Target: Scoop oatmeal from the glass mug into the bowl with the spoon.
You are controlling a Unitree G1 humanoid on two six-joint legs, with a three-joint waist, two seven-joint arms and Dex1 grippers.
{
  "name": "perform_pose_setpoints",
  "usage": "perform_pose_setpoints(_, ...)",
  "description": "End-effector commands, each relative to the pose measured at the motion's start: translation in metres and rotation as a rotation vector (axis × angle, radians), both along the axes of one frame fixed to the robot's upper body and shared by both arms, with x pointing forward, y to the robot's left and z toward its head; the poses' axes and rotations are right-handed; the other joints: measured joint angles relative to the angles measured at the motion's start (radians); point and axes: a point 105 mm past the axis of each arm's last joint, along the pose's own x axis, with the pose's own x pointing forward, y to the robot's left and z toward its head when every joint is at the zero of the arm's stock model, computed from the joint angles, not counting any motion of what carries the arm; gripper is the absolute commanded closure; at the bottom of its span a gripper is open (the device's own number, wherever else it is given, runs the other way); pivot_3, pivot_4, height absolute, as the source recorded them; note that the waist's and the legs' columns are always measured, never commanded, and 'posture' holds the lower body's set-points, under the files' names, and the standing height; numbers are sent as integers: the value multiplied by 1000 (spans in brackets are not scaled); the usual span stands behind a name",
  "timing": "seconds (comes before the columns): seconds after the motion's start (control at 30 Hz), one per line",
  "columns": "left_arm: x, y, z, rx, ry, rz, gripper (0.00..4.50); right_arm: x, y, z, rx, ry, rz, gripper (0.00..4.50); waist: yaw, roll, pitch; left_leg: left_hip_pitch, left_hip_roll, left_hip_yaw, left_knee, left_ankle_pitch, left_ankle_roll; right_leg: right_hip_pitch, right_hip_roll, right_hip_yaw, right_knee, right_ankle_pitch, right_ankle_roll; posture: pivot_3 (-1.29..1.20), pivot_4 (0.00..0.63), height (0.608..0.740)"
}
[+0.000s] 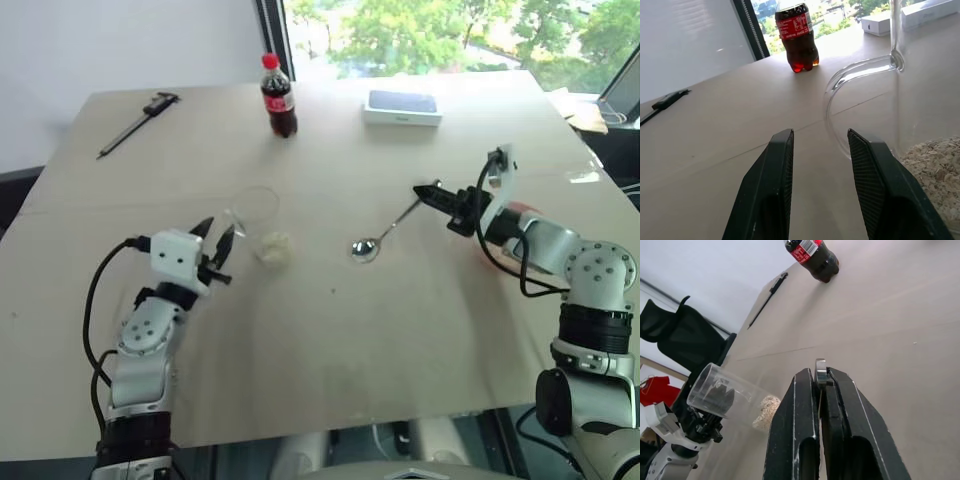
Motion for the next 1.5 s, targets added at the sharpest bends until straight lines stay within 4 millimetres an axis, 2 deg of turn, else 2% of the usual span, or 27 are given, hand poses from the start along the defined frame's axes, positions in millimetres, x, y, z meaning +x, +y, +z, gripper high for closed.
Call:
perform_pose_setpoints(0.03, 0, -4, 10, 16, -41, -27, 2767, -4, -3, 20, 26, -83, -8, 4500, 0, 0, 0, 0, 0, 0, 0, 0, 0, 0, 0, 0, 1, 0, 0, 0, 150, 740)
perform_pose_setpoints(0.27, 17, -11, 17, 9, -59, -51, 2767, -5, -2, 18, 22, -86, -11, 4500, 1, 0, 0, 1, -1, 0, 5, -2, 3, 0, 0, 0, 7, 0, 0, 0, 150, 740)
perform_pose_setpoints(0.5, 28, -14, 19, -20, -76, -53, 2767, -6, -2, 17, 17, -91, -16, 4500, -1, 0, 0, 2, -1, 1, 5, 0, 0, 0, 1, 1, 8, 0, 0, 0, 150, 740)
perform_pose_setpoints(0.6, 29, -16, 17, -27, -75, -54, 3612, -6, -3, 16, 17, -93, -20, 4500, -1, 0, 0, 1, -1, 1, 5, 0, 0, 0, 0, 2, 8, 0, 0, 0, 150, 740)
perform_pose_setpoints(0.67, 28, -17, 15, -34, -72, -54, 4488, -7, -4, 16, 17, -94, -23, 4500, -1, 0, 0, 1, -1, 1, 5, 0, 0, 0, 0, 2, 8, 0, 0, 0, 150, 740)
perform_pose_setpoints(0.87, 27, -19, 13, -40, -62, -49, 4488, -5, -2, 21, 15, -113, -25, 4500, -1, 0, 0, 2, -1, 1, 5, 0, 0, 0, 0, 2, 8, 0, 0, 0, 150, 740)
perform_pose_setpoints(0.97, 29, -26, 16, -48, -62, -70, 4488, -4, 4, 41, 12, -171, -2, 4500, -1, 0, 0, 2, -1, 1, 5, 0, 0, 0, 0, 2, 8, 0, 0, 0, 150, 740)
perform_pose_setpoints(1.03, 31, -35, 19, -54, -65, -102, 4488, -1, 10, 62, 25, -218, 10, 4500, -2, 0, 0, 2, -1, 2, 6, 0, 0, -1, 0, 2, 9, 0, 0, 0, 150, 740)
perform_pose_setpoints(1.13, 36, -53, 25, -49, -68, -163, 4488, 1, 20, 93, 43, -286, 29, 4500, -1, 0, 0, 2, -1, 2, 6, 0, 0, -1, 1, 2, 10, 0, 0, 0, 150, 740)
perform_pose_setpoints(1.27, 45, -79, 29, -22, -67, -240, 4488, -2, 38, 123, 48, -361, 84, 4500, 1, 0, 0, 1, -2, 0, 6, 1, -1, -1, 1, 1, 9, 0, 0, 0, 150, 740)
perform_pose_setpoints(1.37, 51, -92, 28, 0, -59, -279, 4488, -7, 49, 127, 12, -389, 133, 4500, -1, 0, 0, 0, -3, 1, 6, 1, -1, -2, 0, 2, 8, 0, 0, 0, 150, 740)
perform_pose_setpoints(1.5, 56, -104, 29, 18, -58, -322, 4488, -9, 57, 113, -126, -413, 173, 4500, -3, 0, 0, -1, -3, 1, 6, 1, -1, -2, 0, 2, 8, 0, 0, 0, 150, 740)
